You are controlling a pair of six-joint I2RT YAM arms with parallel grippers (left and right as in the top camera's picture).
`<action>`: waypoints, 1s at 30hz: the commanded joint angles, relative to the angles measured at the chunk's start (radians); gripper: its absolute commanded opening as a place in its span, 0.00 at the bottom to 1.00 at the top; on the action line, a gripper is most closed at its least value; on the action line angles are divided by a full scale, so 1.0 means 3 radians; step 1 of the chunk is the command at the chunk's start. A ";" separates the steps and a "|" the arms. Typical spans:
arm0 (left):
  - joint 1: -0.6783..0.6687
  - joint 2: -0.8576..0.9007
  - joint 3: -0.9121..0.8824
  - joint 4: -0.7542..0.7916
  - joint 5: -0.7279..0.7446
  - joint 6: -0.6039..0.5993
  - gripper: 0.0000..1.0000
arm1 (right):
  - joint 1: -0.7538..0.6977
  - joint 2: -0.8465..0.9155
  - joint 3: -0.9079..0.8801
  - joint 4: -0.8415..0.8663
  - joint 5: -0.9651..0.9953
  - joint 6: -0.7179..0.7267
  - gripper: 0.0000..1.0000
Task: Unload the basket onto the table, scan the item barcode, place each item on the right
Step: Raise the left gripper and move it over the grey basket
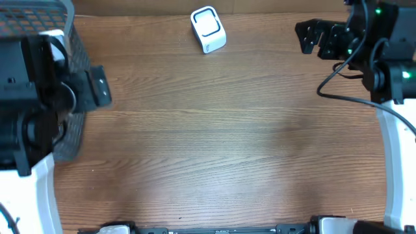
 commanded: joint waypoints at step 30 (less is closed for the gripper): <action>0.1521 0.0469 0.0067 -0.0333 0.0646 -0.0114 0.99 | -0.0155 -0.0017 0.0081 -0.1258 0.0750 0.0009 1.00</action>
